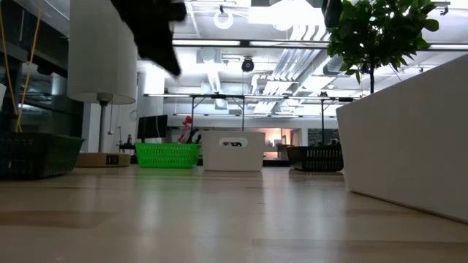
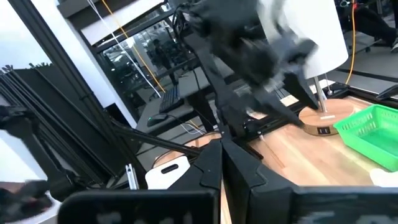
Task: Stack baskets by color
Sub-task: Stack the top green bin on top of the bottom green bins
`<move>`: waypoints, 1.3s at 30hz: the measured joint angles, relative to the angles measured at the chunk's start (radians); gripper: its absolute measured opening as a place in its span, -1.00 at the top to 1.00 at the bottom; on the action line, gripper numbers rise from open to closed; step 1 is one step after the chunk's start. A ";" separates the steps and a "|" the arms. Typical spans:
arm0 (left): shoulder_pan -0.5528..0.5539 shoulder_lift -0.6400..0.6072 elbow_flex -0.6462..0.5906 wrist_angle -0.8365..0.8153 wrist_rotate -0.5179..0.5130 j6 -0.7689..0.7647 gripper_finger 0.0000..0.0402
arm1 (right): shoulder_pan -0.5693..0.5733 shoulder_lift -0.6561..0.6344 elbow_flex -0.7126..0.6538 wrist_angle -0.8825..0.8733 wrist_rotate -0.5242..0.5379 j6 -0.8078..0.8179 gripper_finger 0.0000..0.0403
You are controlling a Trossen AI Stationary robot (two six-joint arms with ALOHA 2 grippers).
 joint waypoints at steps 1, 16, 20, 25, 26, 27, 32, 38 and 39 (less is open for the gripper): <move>0.021 0.038 0.000 -0.017 0.000 0.040 0.12 | 0.000 0.000 0.000 -0.001 0.004 0.000 1.00; 0.225 0.382 0.003 0.077 -0.149 0.307 0.12 | 0.000 0.000 0.000 -0.002 0.016 0.001 1.00; 0.257 0.424 0.003 0.076 -0.139 0.310 0.12 | 0.000 0.000 0.000 -0.002 0.022 0.005 1.00; 0.280 0.476 0.002 0.073 -0.103 0.310 0.13 | 0.000 0.000 0.000 -0.004 0.026 0.017 1.00; 0.280 0.480 0.002 0.071 -0.100 0.310 0.16 | 0.000 0.000 0.000 -0.004 0.026 0.017 1.00; 0.277 0.482 0.002 0.070 -0.095 0.310 0.21 | 0.000 0.000 0.000 -0.004 0.026 0.017 1.00; 0.262 0.474 0.006 0.047 -0.058 0.301 0.73 | 0.000 0.000 0.000 -0.004 0.026 0.018 1.00; 0.239 0.383 0.046 -0.066 -0.035 0.274 0.96 | 0.000 0.000 0.000 -0.004 0.026 0.017 1.00; 0.231 0.356 0.052 -0.080 -0.042 0.273 0.98 | 0.000 0.000 0.000 -0.003 0.026 0.017 1.00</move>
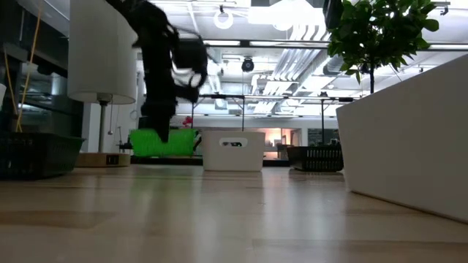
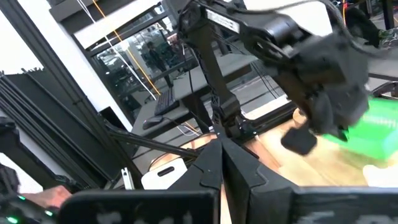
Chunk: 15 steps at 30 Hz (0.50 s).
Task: Stack baskets by color
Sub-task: Stack the top green bin on top of the bottom green bins
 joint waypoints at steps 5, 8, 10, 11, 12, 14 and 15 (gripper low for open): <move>-0.067 -0.177 0.021 -0.056 0.002 -0.085 0.99 | 0.000 0.000 0.000 0.032 -0.004 0.000 1.00; -0.136 -0.291 0.031 -0.071 0.039 -0.144 1.00 | 0.000 0.000 0.004 0.039 0.002 0.000 1.00; -0.198 -0.351 0.039 -0.068 0.072 -0.196 1.00 | 0.000 0.000 0.031 0.004 0.018 0.000 1.00; -0.235 -0.371 0.045 -0.067 0.078 -0.220 1.00 | 0.000 0.000 0.054 -0.030 0.029 0.000 1.00; -0.273 -0.383 0.053 -0.070 0.077 -0.235 1.00 | 0.000 0.000 0.081 -0.085 0.044 -0.001 1.00; -0.356 -0.386 0.073 -0.075 0.074 -0.257 1.00 | 0.000 0.006 0.146 -0.236 0.087 -0.009 1.00; -0.393 -0.382 0.081 -0.077 0.074 -0.267 1.00 | 0.000 0.014 0.183 -0.315 0.115 -0.010 1.00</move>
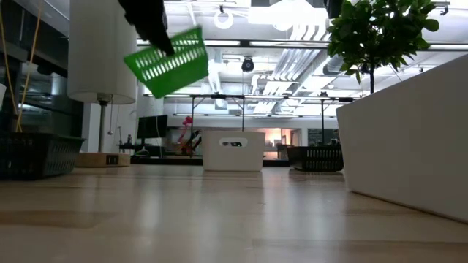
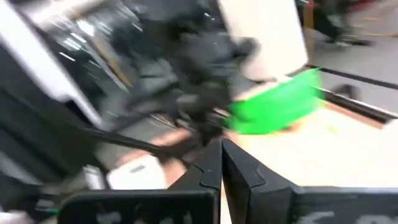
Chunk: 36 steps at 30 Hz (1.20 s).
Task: Stack baskets by color
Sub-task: Stack the top green bin on top of the bottom green bins
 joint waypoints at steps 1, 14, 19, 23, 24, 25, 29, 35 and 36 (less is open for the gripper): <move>-0.034 0.013 0.010 -0.001 0.000 -0.006 1.00 | -0.003 0.009 0.038 -0.072 0.029 0.001 1.00; -0.307 0.430 0.134 0.003 -0.205 0.241 1.00 | -0.135 0.175 0.318 -0.543 -0.099 0.183 0.91; -0.334 0.520 0.172 0.021 -0.221 0.337 1.00 | -0.177 0.250 0.319 -0.577 -0.201 0.293 0.52; -0.342 0.545 0.193 0.061 -0.221 0.403 1.00 | -0.218 0.324 0.319 -0.578 -0.308 0.381 0.20; -0.342 0.545 0.194 0.063 -0.216 0.419 1.00 | -0.225 0.345 0.319 -0.573 -0.335 0.396 0.14; -0.342 0.544 0.196 0.073 -0.206 0.433 1.00 | -0.231 0.366 0.319 -0.574 -0.362 0.398 0.09; -0.339 0.544 0.199 0.105 -0.161 0.479 1.00 | -0.244 0.434 0.319 -0.573 -0.425 0.433 0.03; -0.338 0.544 0.199 0.127 -0.097 0.549 1.00 | -0.249 0.503 0.319 -0.568 -0.502 0.457 0.02; -0.337 0.544 0.199 0.132 -0.097 0.555 1.00 | -0.249 0.511 0.319 -0.569 -0.512 0.459 0.02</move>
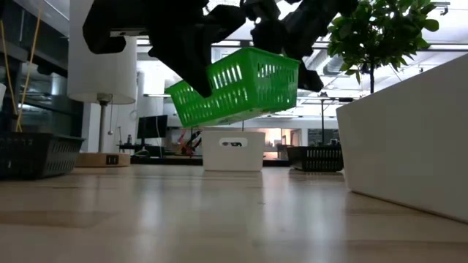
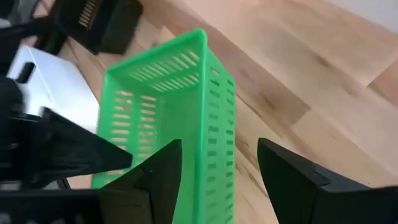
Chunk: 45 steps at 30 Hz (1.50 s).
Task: Stack baskets by color
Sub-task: Stack the top green bin on top of the bottom green bins
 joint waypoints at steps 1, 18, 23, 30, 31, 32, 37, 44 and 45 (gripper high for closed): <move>0.002 0.000 0.000 0.007 0.007 0.006 1.00 | 0.000 0.006 0.000 0.000 -0.007 0.000 0.02; 0.018 0.001 0.021 0.050 0.070 0.010 0.89 | 0.000 0.016 0.001 -0.079 -0.007 -0.005 0.91; 0.017 0.003 0.104 -0.030 0.092 -0.037 0.64 | 0.000 0.007 0.004 -0.075 -0.031 -0.024 0.94; 0.023 -0.008 0.288 -0.120 0.011 -0.058 0.28 | 0.000 -0.045 -0.008 -0.174 0.058 -0.095 0.99; 0.023 -0.007 0.318 -0.124 0.003 -0.055 0.25 | -0.001 -0.065 -0.008 -0.170 0.055 -0.098 0.99; 0.024 -0.003 0.347 -0.124 0.000 -0.048 0.22 | -0.002 -0.079 -0.001 -0.165 0.053 -0.106 0.99; 0.051 -0.005 0.458 -0.183 0.061 -0.019 0.17 | 0.009 -0.121 -0.004 -0.219 0.030 -0.115 0.99; 0.097 -0.101 0.548 -0.366 0.113 -0.235 0.17 | 0.049 -0.258 0.007 -0.562 0.139 -0.102 1.00; 0.110 -0.130 0.541 -0.361 0.131 -0.278 0.18 | 0.062 -0.288 0.006 -0.603 0.140 -0.086 1.00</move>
